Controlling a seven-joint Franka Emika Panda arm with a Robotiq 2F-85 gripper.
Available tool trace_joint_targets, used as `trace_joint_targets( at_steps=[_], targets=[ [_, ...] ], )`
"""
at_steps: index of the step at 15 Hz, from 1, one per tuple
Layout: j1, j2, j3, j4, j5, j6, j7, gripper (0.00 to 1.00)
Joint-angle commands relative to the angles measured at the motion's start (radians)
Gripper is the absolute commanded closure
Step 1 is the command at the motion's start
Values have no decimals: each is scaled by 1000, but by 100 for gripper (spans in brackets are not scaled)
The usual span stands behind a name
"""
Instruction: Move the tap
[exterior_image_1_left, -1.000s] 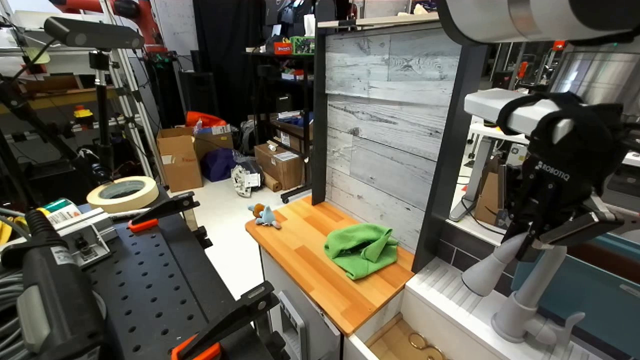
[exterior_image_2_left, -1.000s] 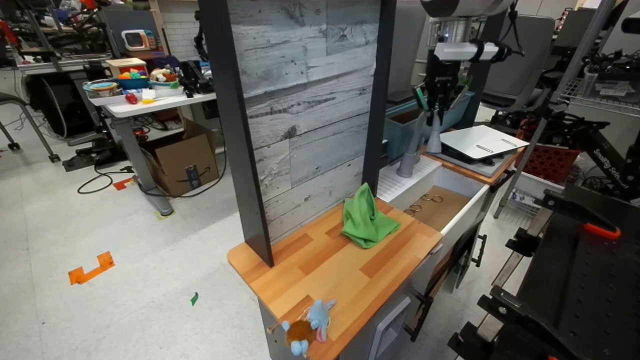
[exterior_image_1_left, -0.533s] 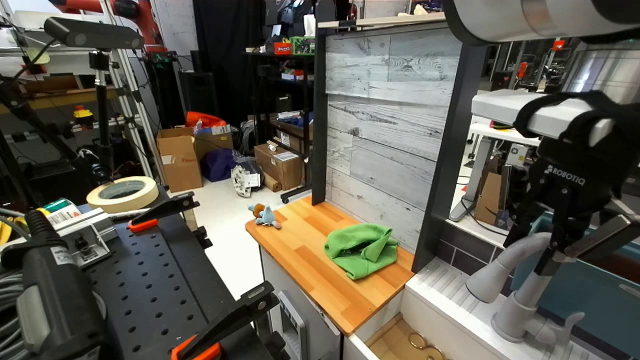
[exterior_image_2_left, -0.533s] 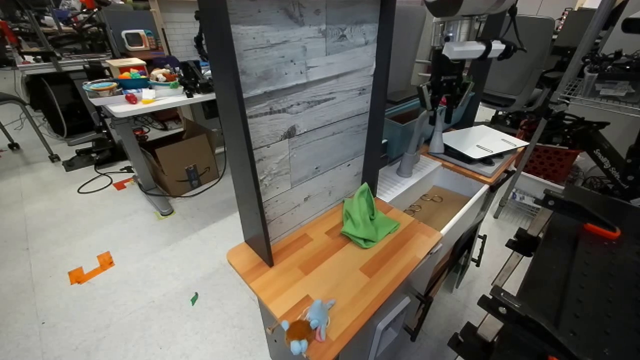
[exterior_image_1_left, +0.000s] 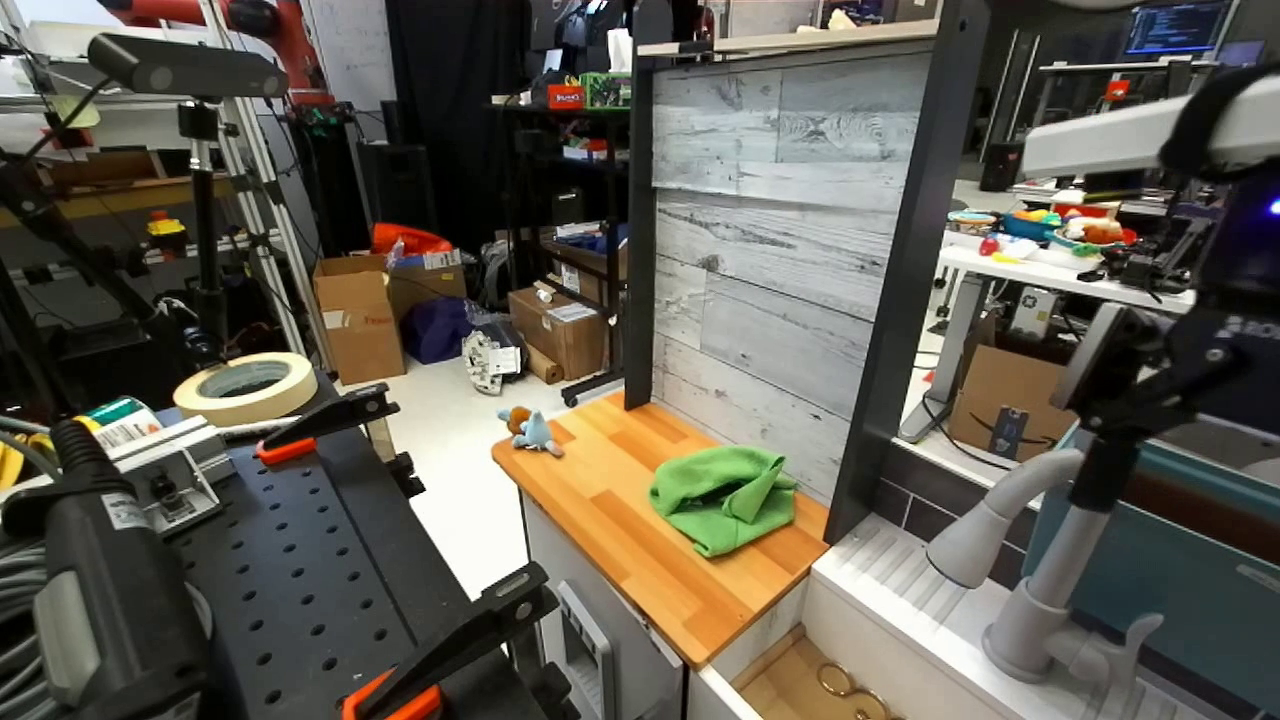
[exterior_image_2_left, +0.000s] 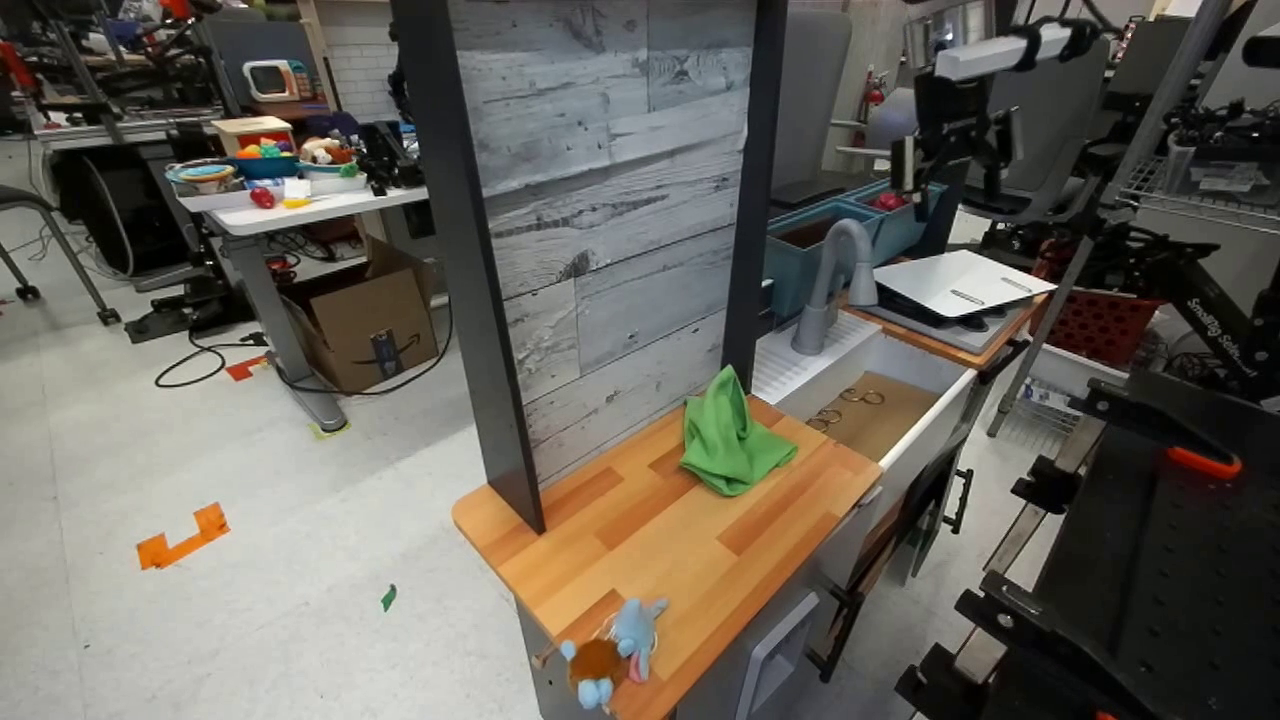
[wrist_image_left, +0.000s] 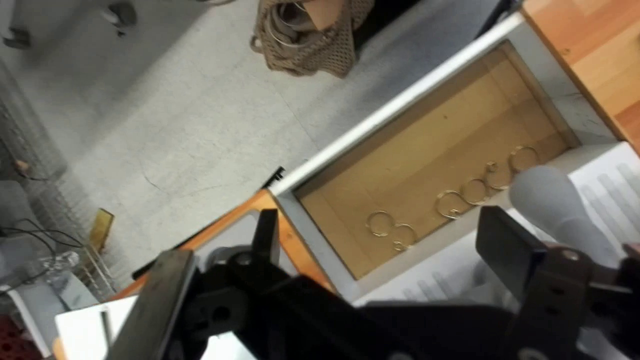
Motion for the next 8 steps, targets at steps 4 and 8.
trace_joint_targets(
  at_steps=[4, 8],
  targets=[
    [15, -203, -14, -210, -121, 5, -30, 0],
    [24, -375, 28, -402, -98, 179, -80, 0]
  ],
)
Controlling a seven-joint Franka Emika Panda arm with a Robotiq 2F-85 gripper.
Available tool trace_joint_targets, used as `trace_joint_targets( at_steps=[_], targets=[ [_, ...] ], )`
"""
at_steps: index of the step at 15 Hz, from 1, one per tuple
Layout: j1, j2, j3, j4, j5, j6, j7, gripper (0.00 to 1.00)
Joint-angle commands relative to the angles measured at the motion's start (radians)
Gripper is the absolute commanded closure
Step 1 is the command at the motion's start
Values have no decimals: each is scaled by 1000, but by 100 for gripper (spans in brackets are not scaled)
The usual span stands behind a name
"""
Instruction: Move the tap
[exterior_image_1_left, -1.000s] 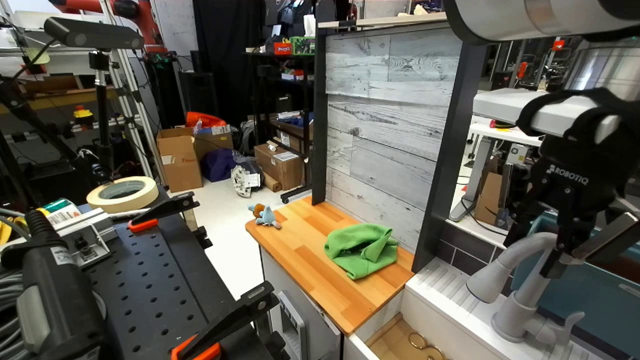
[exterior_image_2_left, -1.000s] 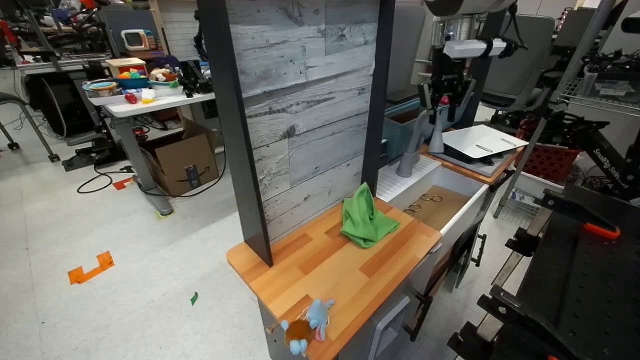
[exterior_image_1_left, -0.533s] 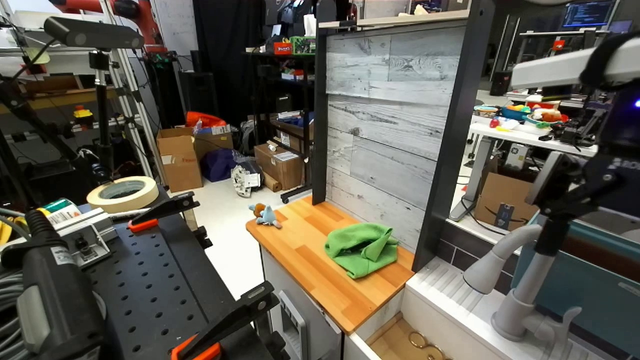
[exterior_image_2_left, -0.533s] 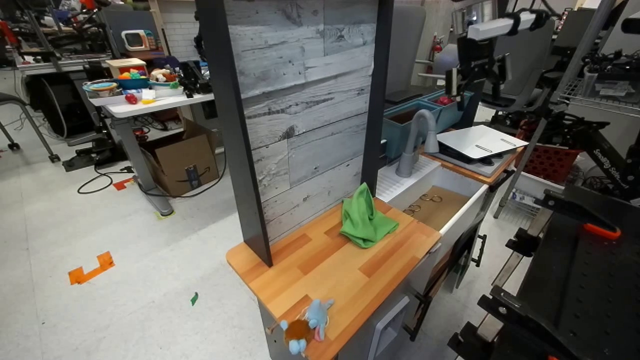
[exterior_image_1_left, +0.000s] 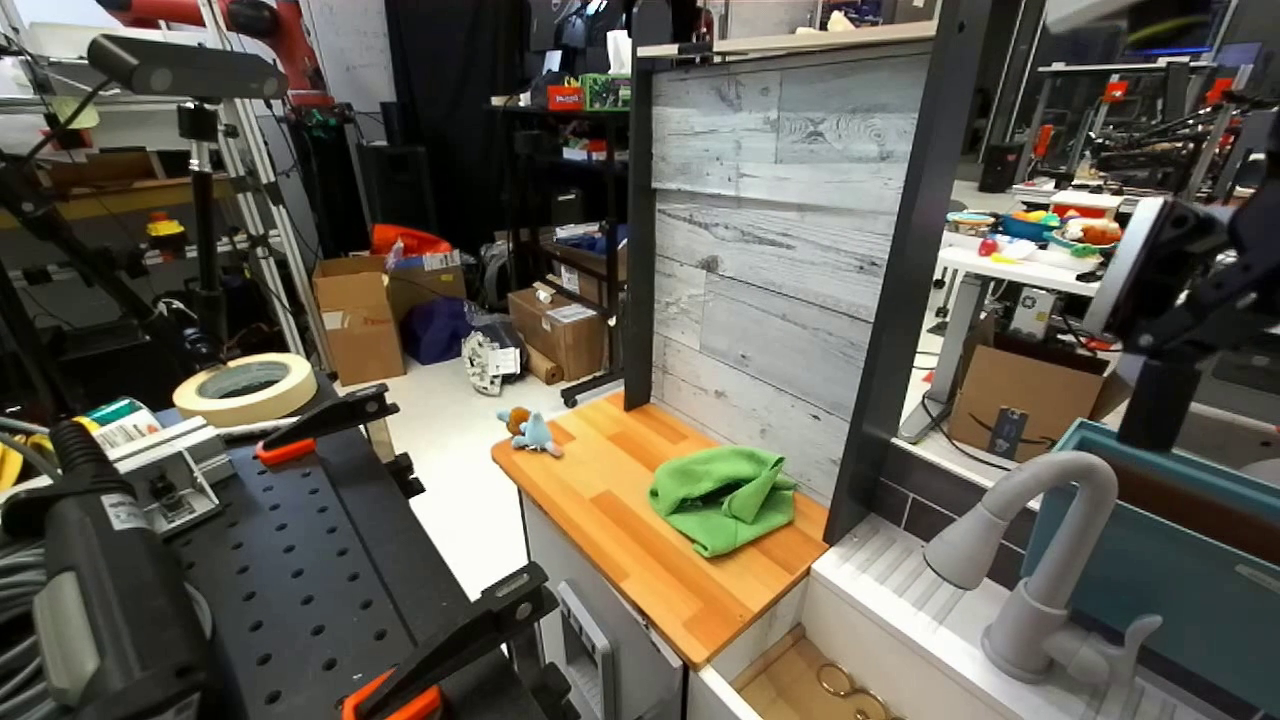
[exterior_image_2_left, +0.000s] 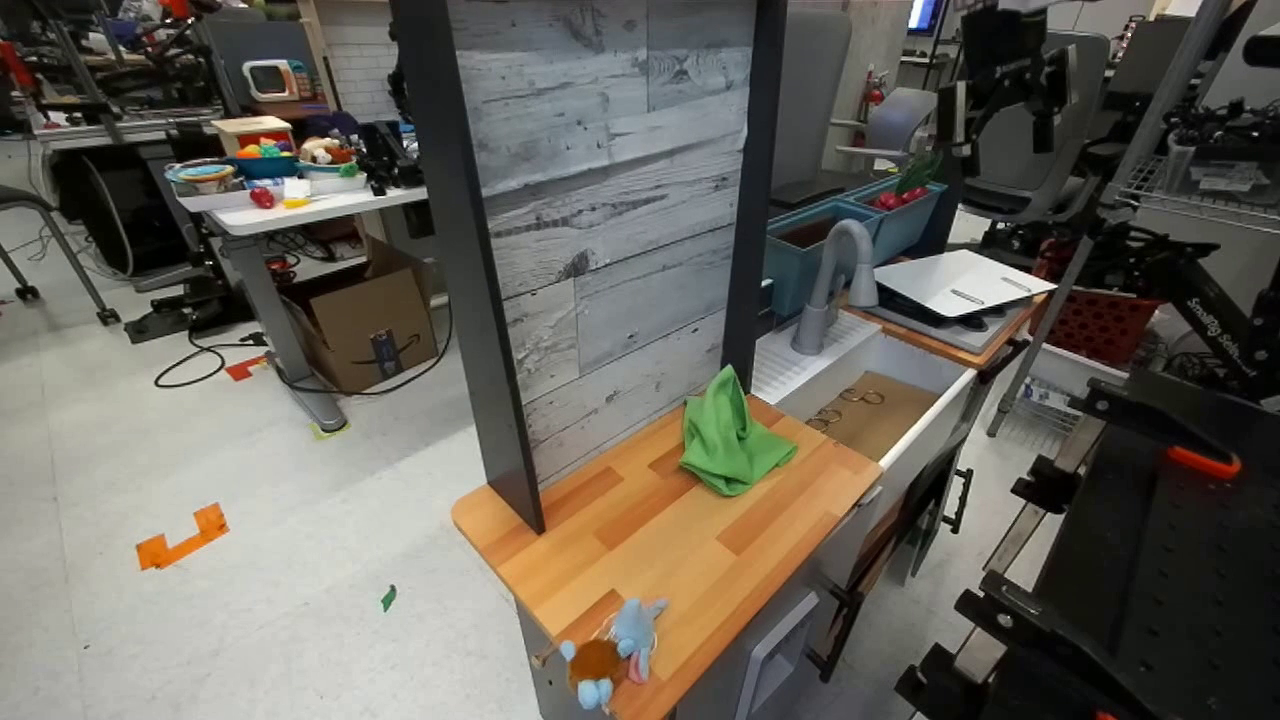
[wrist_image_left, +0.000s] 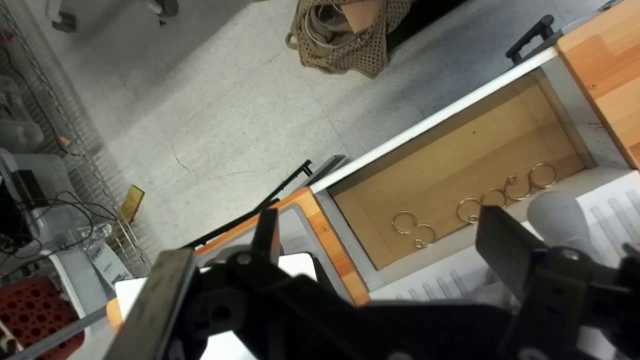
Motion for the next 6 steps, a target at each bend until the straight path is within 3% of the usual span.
trace_joint_targets(
  at_steps=[1, 5, 6],
  targets=[
    [2, -211, 57, -240, 20, 175, -49, 0],
    [-12, -370, 118, -440, 79, 324, -172, 0],
    [3, -258, 89, -294, 45, 244, -100, 0]
  ],
)
